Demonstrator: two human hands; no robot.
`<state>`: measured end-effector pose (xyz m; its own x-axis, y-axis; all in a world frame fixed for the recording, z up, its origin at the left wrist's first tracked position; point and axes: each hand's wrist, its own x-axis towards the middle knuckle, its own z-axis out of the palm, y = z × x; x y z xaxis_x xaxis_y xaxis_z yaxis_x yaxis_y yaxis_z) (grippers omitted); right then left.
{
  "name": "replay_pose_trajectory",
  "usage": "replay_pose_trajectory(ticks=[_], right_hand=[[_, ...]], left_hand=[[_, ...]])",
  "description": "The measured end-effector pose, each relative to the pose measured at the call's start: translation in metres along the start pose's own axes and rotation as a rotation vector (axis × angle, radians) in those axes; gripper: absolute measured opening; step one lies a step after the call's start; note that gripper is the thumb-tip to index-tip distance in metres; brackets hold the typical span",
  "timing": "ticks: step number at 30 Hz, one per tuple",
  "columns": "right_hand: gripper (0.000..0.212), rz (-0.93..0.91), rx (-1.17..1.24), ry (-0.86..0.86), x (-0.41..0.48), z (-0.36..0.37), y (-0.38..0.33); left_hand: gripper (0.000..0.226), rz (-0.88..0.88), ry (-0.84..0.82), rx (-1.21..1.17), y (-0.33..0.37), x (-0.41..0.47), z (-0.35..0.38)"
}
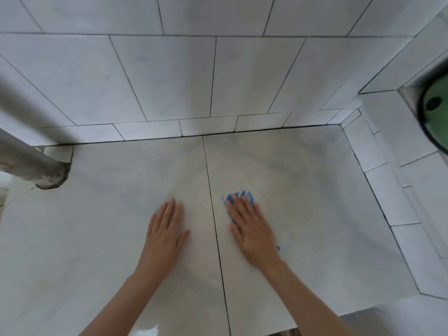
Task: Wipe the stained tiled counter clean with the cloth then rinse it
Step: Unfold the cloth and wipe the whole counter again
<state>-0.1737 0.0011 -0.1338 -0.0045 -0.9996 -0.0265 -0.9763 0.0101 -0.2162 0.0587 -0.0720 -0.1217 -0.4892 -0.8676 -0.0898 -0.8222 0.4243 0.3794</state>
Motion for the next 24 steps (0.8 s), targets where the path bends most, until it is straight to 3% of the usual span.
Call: replay_pose_trajectory(ticks=[9,13,15,20,24], right_hand=[[0.059,0.569,-0.097,0.042,-0.053,-0.023,0.150],[0.058,0.823,-0.018,0.140,-0.063,-0.018,0.136],[0.058,0.745,-0.037,0.147,-0.056,-0.018,0.105],[0.054,0.292,0.000,0.042,-0.028,-0.002,0.022],[0.052,0.003,-0.001,0.007,0.019,-0.001,0.009]], left_hand=[[0.066,0.042,-0.067,0.104,0.025,0.013,0.014],[0.065,0.056,-0.054,0.109,0.022,0.013,0.016],[0.066,0.038,-0.043,0.081,0.023,0.013,0.017],[0.065,0.030,-0.015,0.076,0.031,0.020,0.016],[0.063,0.055,-0.024,0.124,0.036,0.035,0.017]])
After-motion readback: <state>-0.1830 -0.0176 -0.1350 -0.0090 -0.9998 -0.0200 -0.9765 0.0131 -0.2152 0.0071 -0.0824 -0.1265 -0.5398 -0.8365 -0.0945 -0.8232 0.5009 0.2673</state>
